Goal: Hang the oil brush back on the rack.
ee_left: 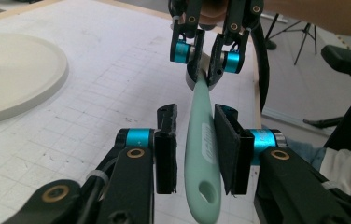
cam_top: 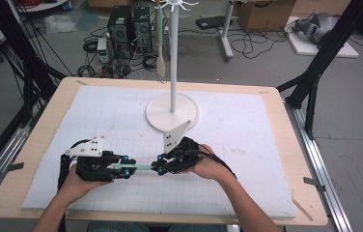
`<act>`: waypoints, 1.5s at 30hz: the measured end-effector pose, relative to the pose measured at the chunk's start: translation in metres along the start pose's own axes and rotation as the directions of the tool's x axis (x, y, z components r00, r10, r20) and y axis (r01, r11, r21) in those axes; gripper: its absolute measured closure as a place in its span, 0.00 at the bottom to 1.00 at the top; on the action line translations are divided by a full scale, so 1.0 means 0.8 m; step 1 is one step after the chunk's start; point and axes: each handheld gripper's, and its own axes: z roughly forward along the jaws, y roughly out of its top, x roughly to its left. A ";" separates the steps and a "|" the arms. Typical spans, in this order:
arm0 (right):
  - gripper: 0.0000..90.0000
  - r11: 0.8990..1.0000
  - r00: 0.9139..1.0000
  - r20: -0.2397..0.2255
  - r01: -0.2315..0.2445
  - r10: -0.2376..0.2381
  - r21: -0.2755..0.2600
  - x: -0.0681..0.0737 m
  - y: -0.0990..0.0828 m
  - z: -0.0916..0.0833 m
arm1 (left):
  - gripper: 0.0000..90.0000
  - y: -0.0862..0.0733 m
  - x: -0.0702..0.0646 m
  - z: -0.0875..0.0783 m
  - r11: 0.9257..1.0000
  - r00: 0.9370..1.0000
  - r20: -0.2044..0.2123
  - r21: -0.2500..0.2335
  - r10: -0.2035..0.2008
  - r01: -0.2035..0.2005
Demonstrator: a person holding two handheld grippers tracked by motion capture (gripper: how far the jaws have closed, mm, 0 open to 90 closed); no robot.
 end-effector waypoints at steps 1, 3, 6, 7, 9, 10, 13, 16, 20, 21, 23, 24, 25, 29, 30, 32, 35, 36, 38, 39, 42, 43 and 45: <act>0.91 1.000 1.000 0.006 0.000 0.000 -0.002 0.001 0.000 0.000 | 0.79 0.000 0.000 -0.001 1.000 1.000 0.001 0.003 -0.002 0.002; 0.92 1.000 1.000 0.025 0.012 -0.012 -0.004 0.002 0.001 -0.002 | 0.81 -0.001 0.002 -0.002 1.000 1.000 -0.009 0.002 -0.005 0.005; 0.94 1.000 0.999 0.039 0.019 -0.018 -0.006 0.002 0.002 -0.002 | 0.87 -0.002 0.003 -0.004 1.000 1.000 0.003 -0.010 -0.011 0.011; 0.94 1.000 0.999 0.040 0.021 -0.021 0.001 0.002 0.002 -0.002 | 0.88 -0.002 0.003 -0.004 1.000 1.000 0.002 -0.011 -0.010 0.010; 0.94 1.000 0.999 0.043 0.024 -0.024 0.006 0.002 0.001 -0.001 | 0.91 -0.001 0.002 -0.004 1.000 1.000 0.022 -0.004 0.002 -0.002; 0.93 1.000 0.999 0.045 0.028 -0.028 0.013 0.002 0.002 0.000 | 0.92 -0.001 0.001 -0.004 1.000 1.000 0.022 -0.003 0.003 -0.003; 0.93 1.000 0.999 0.042 0.024 -0.025 0.018 0.004 0.002 0.000 | 0.92 -0.001 0.001 -0.005 1.000 1.000 0.027 -0.006 0.014 -0.014; 0.92 1.000 0.999 0.038 0.026 -0.027 0.013 0.003 0.002 -0.001 | 0.92 -0.001 -0.001 -0.004 1.000 1.000 0.020 -0.011 0.019 -0.019; 0.90 0.999 0.999 0.038 0.015 -0.017 0.042 0.004 0.004 0.002 | 0.92 -0.001 -0.002 -0.002 1.000 0.999 0.015 0.004 0.029 -0.029; 0.90 0.999 0.999 0.036 0.019 -0.021 0.049 0.004 0.005 0.003 | 0.92 0.000 -0.003 -0.001 0.999 0.999 0.014 0.010 0.031 -0.031; 0.86 0.997 0.999 0.035 0.026 -0.028 0.078 0.005 0.007 0.008 | 0.92 0.000 -0.003 0.000 0.999 0.999 0.013 0.016 0.036 -0.036; 0.87 0.995 0.999 0.033 0.030 -0.033 0.091 0.006 0.008 0.011 | 0.92 0.000 -0.004 0.000 0.999 0.999 0.015 0.019 0.037 -0.038; 0.87 0.994 0.999 0.037 0.033 -0.037 0.102 0.007 0.010 0.015 | 0.92 0.000 -0.004 0.001 0.999 0.999 0.016 0.019 0.038 -0.039; 0.93 0.991 0.997 0.044 0.052 -0.058 0.126 0.009 0.013 0.023 | 0.92 0.000 -0.006 0.002 0.999 0.999 0.013 0.027 0.031 -0.031; 0.93 0.990 0.997 0.041 0.058 -0.063 0.127 0.008 0.013 0.023 | 0.92 0.000 -0.005 0.001 0.999 0.999 0.013 0.021 0.032 -0.033; 0.94 0.992 0.997 0.046 0.053 -0.058 0.113 0.009 0.012 0.023 | 0.87 0.001 -0.004 -0.002 1.000 1.000 -0.013 -0.003 0.017 -0.017; 0.94 0.998 0.997 0.062 0.039 -0.042 0.050 0.010 0.009 0.017 | 0.79 0.001 -0.001 -0.007 0.999 1.000 -0.021 -0.033 0.001 -0.002; 0.94 0.999 0.997 0.069 0.043 -0.045 0.029 0.009 0.008 0.016 | 0.79 0.001 0.000 -0.007 0.999 1.000 -0.016 -0.037 -0.003 0.002; 0.94 0.999 0.996 0.076 0.046 -0.048 0.027 0.009 0.007 0.016 | 0.78 0.001 0.000 -0.008 0.999 1.000 -0.019 -0.044 -0.005 0.004; 0.94 0.999 0.996 0.077 0.043 -0.045 0.025 0.010 0.007 0.016 | 0.78 0.002 0.000 -0.007 0.999 1.000 -0.013 -0.045 -0.004 0.003; 0.94 0.999 0.996 0.078 0.039 -0.040 0.005 0.011 0.008 0.017 | 0.81 0.003 -0.001 -0.006 0.999 1.000 -0.007 -0.048 -0.002 0.002; 0.94 0.999 0.995 0.088 0.048 -0.048 0.004 0.010 0.009 0.017 | 0.85 0.003 -0.002 -0.006 0.999 1.000 -0.007 -0.052 0.000 0.000; 0.94 0.999 0.995 0.089 0.050 -0.050 -0.001 0.009 0.009 0.019 | 0.89 0.003 -0.002 -0.006 0.998 1.000 -0.005 -0.060 -0.004 0.004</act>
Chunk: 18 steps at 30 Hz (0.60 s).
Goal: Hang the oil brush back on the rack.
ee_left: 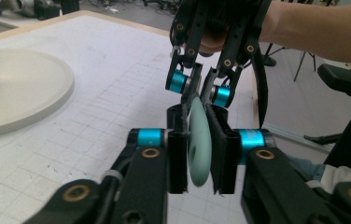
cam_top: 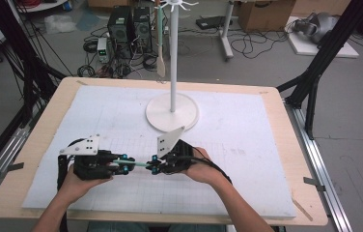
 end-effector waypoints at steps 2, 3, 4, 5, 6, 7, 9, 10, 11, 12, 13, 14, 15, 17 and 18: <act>0.94 1.000 1.000 0.000 0.002 -0.002 0.001 0.000 0.000 0.002 | 0.90 0.000 0.001 0.000 1.000 1.000 0.009 -0.003 -0.007 0.007; 0.94 1.000 1.000 -0.001 0.003 -0.003 0.005 0.000 0.000 0.002 | 0.91 -0.001 0.000 0.000 1.000 1.000 0.014 -0.004 -0.008 0.008; 0.94 1.000 1.000 -0.005 -0.001 0.001 0.008 0.000 0.000 0.002 | 0.92 -0.001 0.000 0.001 1.000 1.000 0.016 -0.001 -0.007 0.007; 0.93 1.000 1.000 -0.007 -0.001 0.001 0.012 0.000 0.000 0.002 | 0.92 -0.001 0.000 0.002 1.000 1.000 0.019 -0.002 -0.009 0.009; 0.93 1.000 1.000 -0.013 -0.009 0.009 0.016 0.000 -0.001 0.002 | 0.92 -0.001 0.000 0.002 1.000 1.000 0.018 0.004 -0.004 0.004; 0.93 1.000 1.000 -0.016 -0.009 0.009 0.020 0.001 0.000 0.002 | 0.92 -0.001 0.000 0.002 1.000 1.000 0.016 0.005 -0.004 0.004; 0.91 0.999 1.000 -0.016 -0.017 0.017 0.031 0.000 0.001 0.002 | 0.92 -0.001 -0.001 0.003 1.000 1.000 0.008 0.014 -0.005 0.005; 0.90 0.999 1.000 -0.011 -0.028 0.029 0.043 0.000 0.002 0.002 | 0.92 -0.001 -0.001 0.003 1.000 1.000 0.005 0.017 -0.003 0.003; 0.90 0.998 1.000 -0.011 -0.021 0.022 0.051 0.000 0.002 0.001 | 0.92 -0.002 -0.001 0.003 1.000 1.000 0.007 0.013 -0.007 0.007; 0.90 0.998 1.000 -0.007 -0.015 0.015 0.059 0.000 0.004 0.001 | 0.92 -0.002 -0.001 0.002 1.000 1.000 0.007 0.016 -0.006 0.005; 0.90 0.998 1.000 -0.008 -0.018 0.019 0.060 0.000 0.004 0.001 | 0.92 -0.002 -0.001 0.002 1.000 1.000 0.004 0.021 -0.001 0.001; 0.89 0.998 1.000 -0.010 -0.020 0.021 0.063 -0.001 0.005 0.000 | 0.92 -0.001 -0.001 0.002 1.000 1.000 0.003 0.024 0.004 -0.004; 0.89 0.998 1.000 -0.014 -0.022 0.023 0.067 -0.001 0.006 0.001 | 0.92 -0.001 -0.002 0.003 1.000 1.000 0.004 0.021 0.001 -0.001; 0.89 0.996 1.000 -0.013 -0.014 0.015 0.083 -0.001 0.007 0.005 | 0.92 0.000 -0.002 0.003 1.000 1.000 0.003 0.023 0.003 -0.004; 0.90 0.996 1.000 -0.018 -0.018 0.020 0.091 0.000 0.007 0.007 | 0.92 0.000 -0.003 0.003 1.000 1.000 0.007 0.022 0.004 -0.004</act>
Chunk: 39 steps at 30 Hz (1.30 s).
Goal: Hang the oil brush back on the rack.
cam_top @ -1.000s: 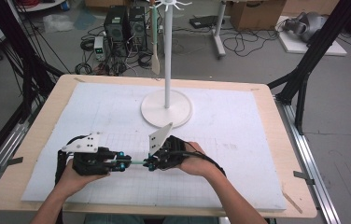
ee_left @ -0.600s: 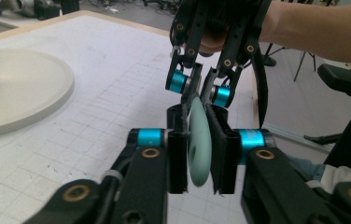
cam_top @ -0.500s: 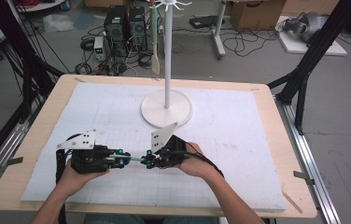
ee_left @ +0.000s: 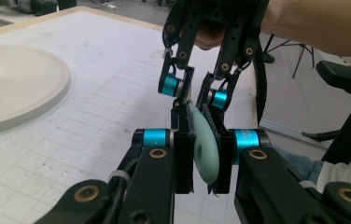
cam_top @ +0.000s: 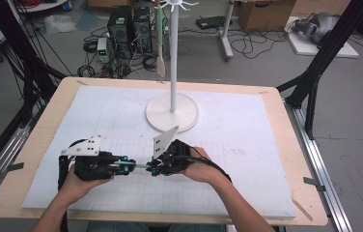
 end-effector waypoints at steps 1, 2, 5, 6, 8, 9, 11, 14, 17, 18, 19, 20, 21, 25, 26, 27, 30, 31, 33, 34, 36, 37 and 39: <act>0.92 1.000 1.000 -0.001 0.002 -0.002 0.014 0.001 0.001 0.002 | 0.92 0.000 0.000 0.000 1.000 1.000 0.003 0.002 0.001 -0.001; 0.93 1.000 1.000 -0.006 0.012 -0.012 0.018 0.001 0.001 0.003 | 0.92 0.000 0.000 0.000 1.000 1.000 0.008 0.002 0.004 -0.004; 0.93 1.000 1.000 -0.021 0.009 -0.008 0.009 0.001 0.001 0.006 | 0.84 0.003 0.000 -0.002 1.000 1.000 -0.005 -0.026 -0.005 0.005; 0.94 1.000 1.000 -0.019 0.006 -0.007 -0.010 0.001 0.001 0.007 | 0.80 0.003 0.000 -0.003 1.000 1.000 -0.011 -0.031 -0.006 0.005; 0.94 0.999 1.000 -0.013 -0.010 0.010 -0.048 0.001 0.001 0.006 | 0.78 0.003 0.001 -0.005 0.999 1.000 -0.013 -0.042 -0.013 0.013; 0.94 0.998 1.000 -0.003 -0.006 0.006 -0.064 0.000 0.001 0.006 | 0.78 0.003 0.001 -0.005 0.999 1.000 -0.014 -0.035 -0.013 0.013; 0.94 0.997 1.000 0.007 -0.014 0.014 -0.070 0.000 0.001 0.005 | 0.78 0.002 0.001 -0.004 0.999 1.000 -0.015 -0.037 -0.017 0.017; 0.94 0.996 1.000 0.008 -0.020 0.021 -0.082 0.000 0.000 0.004 | 0.79 0.004 0.001 -0.003 0.999 1.000 -0.014 -0.047 -0.020 0.019; 0.94 0.996 1.000 0.002 -0.022 0.022 -0.090 0.001 0.001 0.004 | 0.80 0.004 0.002 -0.001 0.998 0.999 -0.017 -0.051 -0.027 0.026; 0.94 0.995 1.000 0.009 -0.021 0.022 -0.093 0.000 0.001 0.004 | 0.84 0.004 0.001 -0.001 0.998 0.999 -0.017 -0.057 -0.031 0.030; 0.94 0.995 1.000 0.006 -0.027 0.028 -0.094 0.000 0.001 0.004 | 0.88 0.003 0.001 -0.002 0.997 0.999 -0.012 -0.064 -0.034 0.033; 0.94 0.995 1.000 0.008 -0.026 0.026 -0.096 0.000 0.002 0.004 | 0.89 0.003 0.001 -0.002 0.996 0.999 -0.007 -0.077 -0.041 0.040; 0.94 0.995 1.000 0.010 -0.022 0.023 -0.093 0.000 0.002 0.005 | 0.90 0.003 0.002 -0.003 0.997 0.999 -0.001 -0.075 -0.035 0.035; 0.93 0.996 1.000 0.010 -0.016 0.017 -0.089 0.001 0.004 0.007 | 0.91 0.004 0.001 -0.003 0.997 1.000 -0.002 -0.073 -0.029 0.029; 0.93 0.996 1.000 0.007 -0.018 0.019 -0.088 0.001 0.003 0.007 | 0.92 0.004 0.001 -0.003 0.997 1.000 -0.002 -0.071 -0.028 0.028; 0.93 0.996 1.000 0.007 -0.018 0.019 -0.087 0.001 0.003 0.007 | 0.92 0.004 0.001 -0.003 0.997 1.000 -0.004 -0.071 -0.028 0.028; 0.89 0.996 1.000 -0.005 -0.030 0.029 -0.081 0.001 0.005 0.005 | 0.92 0.005 0.000 -0.002 0.998 1.000 0.004 -0.060 -0.024 0.024; 0.89 0.996 0.999 -0.007 -0.038 0.038 -0.079 0.001 0.006 0.004 | 0.92 0.004 0.000 -0.001 0.998 1.000 -0.001 -0.058 -0.021 0.021; 0.88 0.996 0.999 0.000 -0.040 0.040 -0.074 0.000 0.007 0.002 | 0.92 0.004 0.000 0.000 0.998 1.000 -0.001 -0.055 -0.026 0.026; 0.88 0.997 0.999 0.002 -0.037 0.037 -0.070 0.000 0.007 0.002 | 0.92 0.004 0.000 0.000 0.998 1.000 -0.004 -0.059 -0.028 0.027; 0.89 0.997 0.999 0.001 -0.039 0.039 -0.064 0.002 0.008 0.002 | 0.92 0.005 0.000 -0.001 0.999 1.000 -0.010 -0.051 -0.017 0.017; 0.90 0.997 0.999 -0.002 -0.037 0.037 -0.064 0.002 0.008 0.003 | 0.92 0.005 -0.001 0.000 0.998 1.000 -0.010 -0.053 -0.019 0.018; 0.92 0.998 1.000 0.011 -0.028 0.028 -0.049 0.002 0.009 0.004 | 0.92 0.005 -0.001 0.000 0.998 1.000 -0.010 -0.053 -0.019 0.018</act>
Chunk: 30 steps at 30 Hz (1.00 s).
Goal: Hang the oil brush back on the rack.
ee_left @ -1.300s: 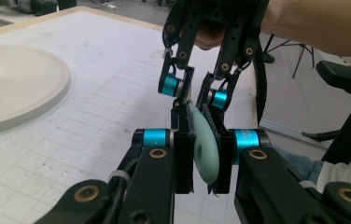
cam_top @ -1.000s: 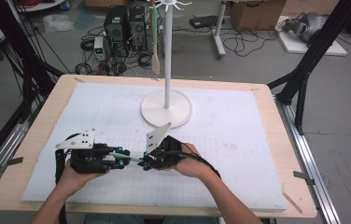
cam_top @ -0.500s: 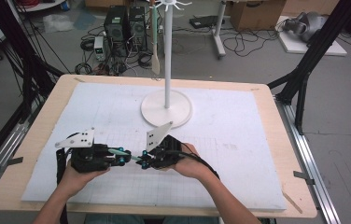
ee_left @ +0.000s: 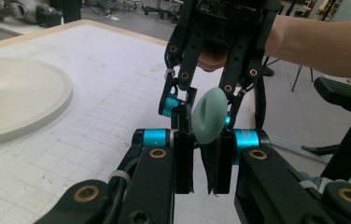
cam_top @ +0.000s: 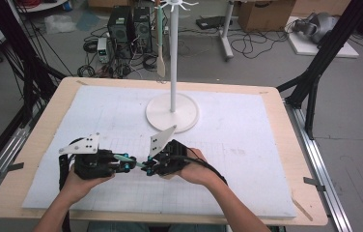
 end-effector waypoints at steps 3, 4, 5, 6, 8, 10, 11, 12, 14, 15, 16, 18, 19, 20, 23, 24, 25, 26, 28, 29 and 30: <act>0.93 1.000 1.000 -0.009 -0.008 0.008 0.005 0.001 0.001 0.001 | 0.92 0.001 0.000 0.000 1.000 1.000 0.003 0.004 0.003 -0.003; 0.93 1.000 1.000 -0.010 -0.008 0.008 0.000 0.001 0.001 0.002 | 0.91 0.001 0.000 -0.001 1.000 1.000 0.002 0.003 0.005 -0.006; 0.94 1.000 1.000 -0.011 -0.010 0.010 -0.006 0.001 0.000 0.002 | 0.91 0.001 0.000 -0.001 1.000 1.000 0.001 0.001 0.008 -0.008; 0.94 1.000 1.000 -0.014 -0.014 0.014 -0.012 0.000 -0.001 0.001 | 0.89 0.001 0.000 -0.001 1.000 1.000 -0.007 0.000 0.011 -0.011; 0.94 0.999 1.000 -0.007 -0.022 0.021 -0.032 -0.001 -0.004 0.000 | 0.78 0.001 0.002 -0.004 1.000 1.000 -0.028 0.005 0.005 -0.004; 0.94 0.998 0.999 -0.003 -0.047 0.047 -0.051 -0.005 -0.009 -0.004 | 0.74 0.000 0.003 -0.007 1.000 0.999 -0.041 -0.004 0.001 -0.001; 0.94 0.996 0.998 -0.001 -0.059 0.059 -0.062 -0.007 -0.011 -0.006 | 0.72 0.000 0.004 -0.009 1.000 0.998 -0.056 -0.001 0.000 0.000; 0.94 0.994 0.997 0.001 -0.074 0.074 -0.075 -0.010 -0.014 -0.009 | 0.70 0.000 0.004 -0.010 1.000 0.998 -0.069 0.003 0.002 -0.002; 0.94 0.991 0.995 0.007 -0.096 0.097 -0.095 -0.013 -0.018 -0.016 | 0.67 -0.001 0.006 -0.014 1.000 0.996 -0.084 0.001 -0.001 0.001; 0.94 0.989 0.994 0.010 -0.103 0.105 -0.110 -0.015 -0.019 -0.020 | 0.66 -0.001 0.007 -0.014 1.000 0.995 -0.103 0.002 -0.005 0.005; 0.94 0.986 0.993 0.013 -0.115 0.118 -0.122 -0.017 -0.021 -0.024 | 0.64 -0.001 0.008 -0.015 1.000 0.993 -0.115 0.004 -0.007 0.007; 0.94 0.981 0.991 0.019 -0.129 0.133 -0.145 -0.020 -0.023 -0.030 | 0.59 -0.003 0.010 -0.017 1.000 0.992 -0.127 0.004 -0.011 0.012; 0.94 0.978 0.990 0.025 -0.136 0.142 -0.155 -0.022 -0.025 -0.033 | 0.58 -0.003 0.011 -0.017 1.000 0.991 -0.134 0.006 -0.009 0.010; 0.94 0.976 0.988 0.029 -0.146 0.152 -0.159 -0.024 -0.026 -0.036 | 0.57 -0.004 0.012 -0.018 1.000 0.991 -0.136 0.004 -0.012 0.013; 0.94 0.970 0.984 0.037 -0.163 0.173 -0.183 -0.028 -0.029 -0.042 | 0.51 -0.005 0.013 -0.020 1.000 0.987 -0.159 0.004 -0.014 0.015; 0.94 0.966 0.983 0.042 -0.169 0.180 -0.196 -0.029 -0.030 -0.045 | 0.48 -0.005 0.014 -0.021 1.000 0.986 -0.167 0.004 -0.012 0.013; 0.94 0.964 0.982 0.042 -0.174 0.185 -0.201 -0.030 -0.031 -0.047 | 0.46 -0.005 0.014 -0.021 1.000 0.985 -0.174 0.006 -0.015 0.016; 0.94 0.962 0.981 0.039 -0.177 0.189 -0.206 -0.032 -0.031 -0.049 | 0.45 -0.005 0.015 -0.022 1.000 0.983 -0.182 0.006 -0.019 0.021; 0.93 0.961 0.980 0.044 -0.181 0.194 -0.209 -0.034 -0.031 -0.052 | 0.43 -0.006 0.017 -0.023 1.000 0.980 -0.198 0.010 -0.022 0.024; 0.93 0.959 0.979 0.047 -0.186 0.200 -0.212 -0.036 -0.031 -0.054 | 0.42 -0.006 0.018 -0.024 1.000 0.980 -0.199 0.010 -0.024 0.027; 0.93 0.959 0.979 0.049 -0.183 0.198 -0.217 -0.037 -0.031 -0.057 | 0.42 -0.006 0.019 -0.025 1.000 0.978 -0.205 0.010 -0.023 0.026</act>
